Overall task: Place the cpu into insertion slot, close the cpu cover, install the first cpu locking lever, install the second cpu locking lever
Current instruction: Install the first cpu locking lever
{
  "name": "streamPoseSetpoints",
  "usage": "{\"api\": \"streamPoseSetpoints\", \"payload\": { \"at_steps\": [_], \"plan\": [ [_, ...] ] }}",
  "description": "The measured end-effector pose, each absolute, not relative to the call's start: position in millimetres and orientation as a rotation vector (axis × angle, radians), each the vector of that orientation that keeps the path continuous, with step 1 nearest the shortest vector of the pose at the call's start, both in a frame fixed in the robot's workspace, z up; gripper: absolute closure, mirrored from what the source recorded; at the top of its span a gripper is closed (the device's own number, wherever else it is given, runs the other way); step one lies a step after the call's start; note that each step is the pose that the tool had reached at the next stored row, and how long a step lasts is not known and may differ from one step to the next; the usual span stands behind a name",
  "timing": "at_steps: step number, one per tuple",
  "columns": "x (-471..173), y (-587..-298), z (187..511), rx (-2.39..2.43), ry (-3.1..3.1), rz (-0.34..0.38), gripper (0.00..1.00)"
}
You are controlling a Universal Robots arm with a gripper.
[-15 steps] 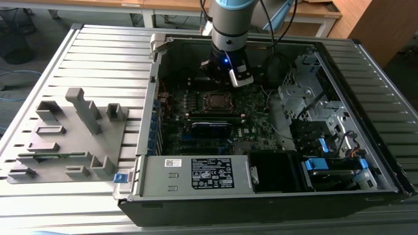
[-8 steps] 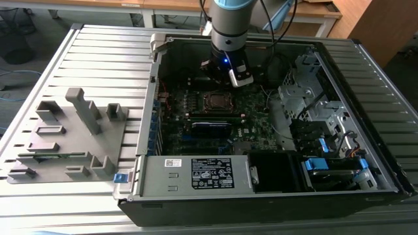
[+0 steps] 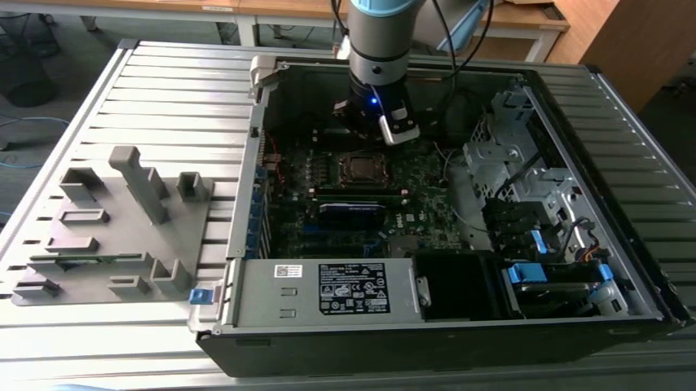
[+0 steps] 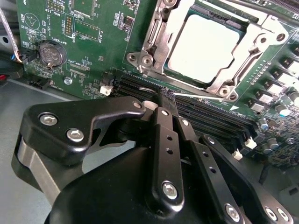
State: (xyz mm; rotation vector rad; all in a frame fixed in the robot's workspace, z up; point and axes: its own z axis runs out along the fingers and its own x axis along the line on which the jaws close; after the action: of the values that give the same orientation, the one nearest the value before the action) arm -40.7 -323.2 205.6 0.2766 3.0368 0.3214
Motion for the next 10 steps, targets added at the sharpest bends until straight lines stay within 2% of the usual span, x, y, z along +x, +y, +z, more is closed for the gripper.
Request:
{"api": "streamPoseSetpoints", "payload": {
  "at_steps": [10],
  "plan": [
    [-41.1,-323.3,205.4,0.319,3.03,0.32,0.9]
  ]
}}
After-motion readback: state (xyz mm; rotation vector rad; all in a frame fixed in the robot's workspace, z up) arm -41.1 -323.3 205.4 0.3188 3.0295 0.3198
